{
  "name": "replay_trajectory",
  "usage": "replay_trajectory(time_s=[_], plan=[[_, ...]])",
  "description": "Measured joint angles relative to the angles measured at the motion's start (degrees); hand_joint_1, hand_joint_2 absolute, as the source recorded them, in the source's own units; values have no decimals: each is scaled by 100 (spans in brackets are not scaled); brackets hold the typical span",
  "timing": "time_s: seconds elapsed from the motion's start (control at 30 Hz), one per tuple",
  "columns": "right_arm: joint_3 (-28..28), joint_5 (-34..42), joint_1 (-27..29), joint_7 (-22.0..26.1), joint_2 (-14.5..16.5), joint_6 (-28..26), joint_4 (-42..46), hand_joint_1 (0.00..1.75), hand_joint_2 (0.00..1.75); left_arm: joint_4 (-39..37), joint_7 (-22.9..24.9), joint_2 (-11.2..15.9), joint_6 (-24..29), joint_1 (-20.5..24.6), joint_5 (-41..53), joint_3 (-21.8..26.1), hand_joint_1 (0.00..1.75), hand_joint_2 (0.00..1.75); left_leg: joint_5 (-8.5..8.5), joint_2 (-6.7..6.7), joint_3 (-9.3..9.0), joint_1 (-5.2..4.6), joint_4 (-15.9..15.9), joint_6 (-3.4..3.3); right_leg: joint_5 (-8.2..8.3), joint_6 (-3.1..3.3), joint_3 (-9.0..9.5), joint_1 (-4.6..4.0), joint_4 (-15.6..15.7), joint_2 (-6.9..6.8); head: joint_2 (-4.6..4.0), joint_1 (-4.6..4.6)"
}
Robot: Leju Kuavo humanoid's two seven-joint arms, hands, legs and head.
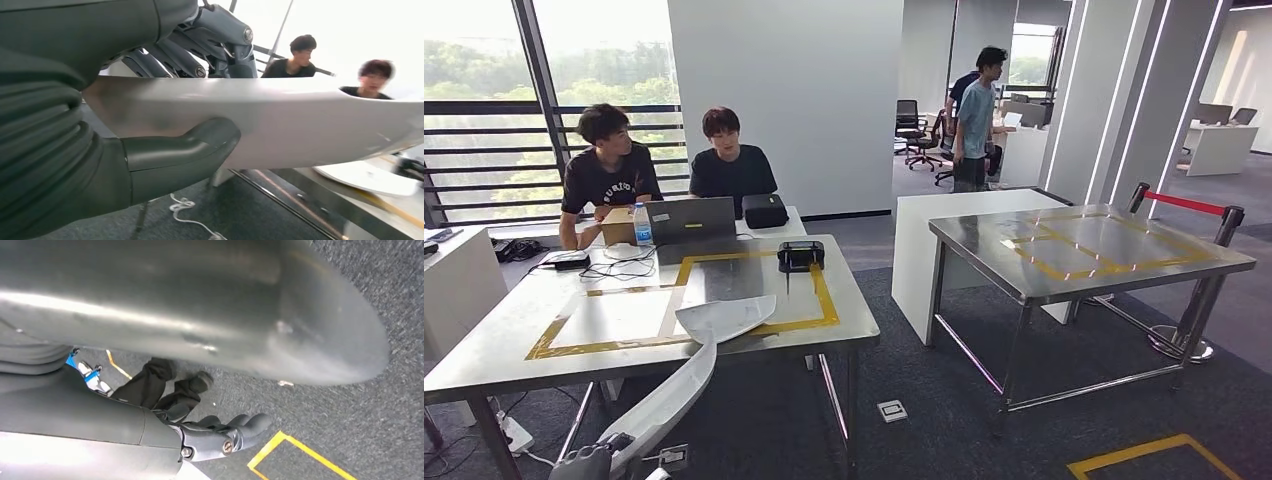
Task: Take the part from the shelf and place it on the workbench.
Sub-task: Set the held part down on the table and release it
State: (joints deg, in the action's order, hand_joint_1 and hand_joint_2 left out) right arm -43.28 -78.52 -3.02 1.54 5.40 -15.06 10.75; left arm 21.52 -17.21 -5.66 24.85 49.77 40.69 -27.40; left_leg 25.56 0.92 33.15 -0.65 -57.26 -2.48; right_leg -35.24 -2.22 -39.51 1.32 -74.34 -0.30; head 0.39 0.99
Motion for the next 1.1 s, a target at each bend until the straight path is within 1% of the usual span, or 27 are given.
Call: replay_trajectory(time_s=[0.03, 0.07, 0.1, 0.13, 0.17, 0.2, 0.23, 0.27, 0.33, 0.37, 0.4, 0.47, 0.5, 0.53, 0.57, 0.6, 0.67, 0.7, 0.73, 0.8, 0.83, 0.87, 0.9, 1.0, 1.03, 1.07, 1.1], plan=[[0, -10, 11, 2, -3, 1, 0, 0, 0, -22, 43, 58, -13, 2, -10, 35, 175, 175, 62, 18, -79, 0, -3, 7, -49, 0, -121, -2, 11, 0, 0, 1], [0, -19, 20, 6, -4, 0, -1, 0, 0, -45, 83, 114, -21, 6, -21, 75, 175, 175, 127, 30, -163, -1, -8, 18, 45, 8, -156, -6, 189, 0, 0, 2], [1, -29, 24, 10, -4, -2, -1, 0, 0, -67, 118, 167, -28, 16, -32, 119, 175, 175, 197, 37, -253, -1, -13, 35, 303, 27, -115, -13, 523, 1, 0, 5], [2, -41, 27, 14, -4, -4, -1, 0, 0, -89, 142, 229, -28, 27, -40, 167, 175, 175, 269, 38, -318, -2, -17, 54, 677, 55, -39, -26, 932, 3, 0, 10], [4, -53, 29, 13, -5, -5, -2, 0, 0, -113, 153, 283, -28, 41, -50, 213, 175, 175, 337, 42, -383, -7, -32, 80, 960, 93, 25, -48, 1262, 7, -2, 24], [8, -63, 30, 10, -5, -6, -2, 0, 0, -136, 162, 342, -33, 57, -64, 258, 175, 175, 405, 47, -410, -12, -37, 113, 1149, 134, 82, -70, 1483, 13, -4, 38], [13, -72, 36, 6, -5, -6, -2, 0, 0, -159, 168, 407, -39, 65, -76, 302, 175, 175, 444, 51, -441, -15, -56, 150, 1233, 178, 115, -86, 1580, 20, -7, 50], [19, -75, 40, 3, -5, -5, -2, 0, 0, -180, 180, 474, -44, 77, -87, 343, 175, 175, 471, 56, -486, -19, -77, 188, 1190, 224, 143, -96, 1581, 25, -9, 58], [32, -79, 44, 6, 0, -5, -2, 0, 0, -210, 243, 618, -57, 107, -104, 421, 175, 175, 504, 39, -504, -14, -195, 259, 1189, 313, 258, -77, 1603, 31, -8, 61], [38, -81, 38, 7, 2, -5, -2, 0, 0, -225, 284, 679, -62, 140, -111, 458, 175, 175, 538, 24, -432, -7, -362, 292, 1159, 351, 318, -67, 1609, 31, -7, 70], [42, -82, 28, 7, 3, -6, -2, 0, 0, -240, 325, 734, -74, 174, -123, 498, 175, 175, 607, 8, -283, 7, -629, 325, 1130, 377, 374, -58, 1616, 32, -7, 80], [49, -83, 14, 2, 3, -5, -2, 0, 0, -274, 366, 827, -109, 219, -157, 575, 175, 175, 884, -12, 188, 46, -1330, 379, 1043, 395, 461, -47, 1617, 34, -7, 91], [51, -83, 14, 1, 4, -4, -2, 0, 0, -293, 374, 870, -127, 221, -176, 610, 175, 175, 1031, -17, 414, 68, -1583, 402, 994, 387, 511, -38, 1617, 38, -7, 90], [54, -83, 18, 1, 4, -3, -2, 0, 0, -312, 380, 907, -140, 217, -193, 641, 175, 175, 1106, -22, 575, 90, -1679, 429, 939, 371, 572, -26, 1616, 42, -7, 86], [56, -83, 22, 1, 6, -2, -2, 0, 0, -330, 388, 936, -146, 214, -204, 667, 175, 175, 1052, -28, 640, 110, -1579, 454, 882, 350, 643, -10, 1615, 46, -7, 86], [59, -83, 22, 1, 8, -2, -2, 0, 0, -342, 396, 961, -146, 213, -210, 693, 175, 175, 840, -40, 622, 129, -1300, 476, 818, 322, 727, 9, 1614, 47, -7, 89], [71, -89, 13, 2, 9, 4, -2, 0, 0, -372, 414, 1008, -133, 219, -211, 738, 175, 175, 160, -91, 504, 161, -554, 490, 682, 248, 866, 32, 1600, 47, -8, 112], [79, -98, 4, 1, 8, 12, -2, 0, 0, -387, 424, 1028, -123, 221, -210, 760, 175, 175, -81, -113, 451, 161, -291, 466, 618, 205, 914, 33, 1598, 47, -10, 149], [86, -107, -2, 1, 6, 22, -2, 0, 0, -401, 432, 1048, -113, 218, -210, 780, 175, 175, -217, -124, 430, 159, -156, 425, 578, 156, 950, 25, 1595, 45, -13, 190], [96, -126, -13, 0, 4, 45, -2, 0, 0, -406, 441, 1078, -98, 213, -215, 823, 175, 175, -193, -106, 388, 150, -140, 317, 540, 78, 1010, 19, 1603, 42, -16, 267], [99, -130, -17, 0, 4, 55, -2, 0, 0, -399, 440, 1093, -94, 216, -220, 843, 175, 175, -185, -91, 358, 155, -139, 268, 531, 52, 1013, 23, 1557, 37, -16, 278], [102, -133, -23, 1, 4, 61, -2, 0, 0, -393, 438, 1105, -90, 227, -229, 865, 175, 175, -160, -80, 321, 157, -140, 224, 501, 41, 962, 29, 1442, 34, -15, 289], [104, -134, -31, 2, 4, 66, -2, 0, 0, -387, 435, 1115, -89, 240, -247, 890, 175, 175, -134, -69, 278, 152, -138, 183, 432, 34, 830, 30, 1203, 29, -15, 303], [105, -133, -28, 2, 2, 68, -2, 0, 0, -391, 460, 1137, -91, 245, -356, 997, 175, 175, -19, -39, 166, 103, -138, 100, 73, 41, 98, -13, 121, 29, -15, 353], [105, -133, -19, 2, 1, 68, -2, 0, 0, -395, 471, 1145, -95, 235, -397, 1038, 175, 175, 27, -25, 114, 79, -139, 84, 29, 64, -85, -37, -39, 30, -15, 364], [105, -133, -11, 2, 1, 68, -2, 0, 0, -398, 478, 1155, -100, 229, -428, 1080, 175, 175, 75, -13, 52, 52, -139, 73, 100, 106, -164, -67, 15, 32, -16, 375], [105, -133, -7, 2, 2, 68, -2, 0, 0, -398, 481, 1166, -104, 228, -450, 1120, 175, 175, 126, -5, -20, 23, -138, 64, 293, 169, -147, -104, 262, 33, -16, 393]])
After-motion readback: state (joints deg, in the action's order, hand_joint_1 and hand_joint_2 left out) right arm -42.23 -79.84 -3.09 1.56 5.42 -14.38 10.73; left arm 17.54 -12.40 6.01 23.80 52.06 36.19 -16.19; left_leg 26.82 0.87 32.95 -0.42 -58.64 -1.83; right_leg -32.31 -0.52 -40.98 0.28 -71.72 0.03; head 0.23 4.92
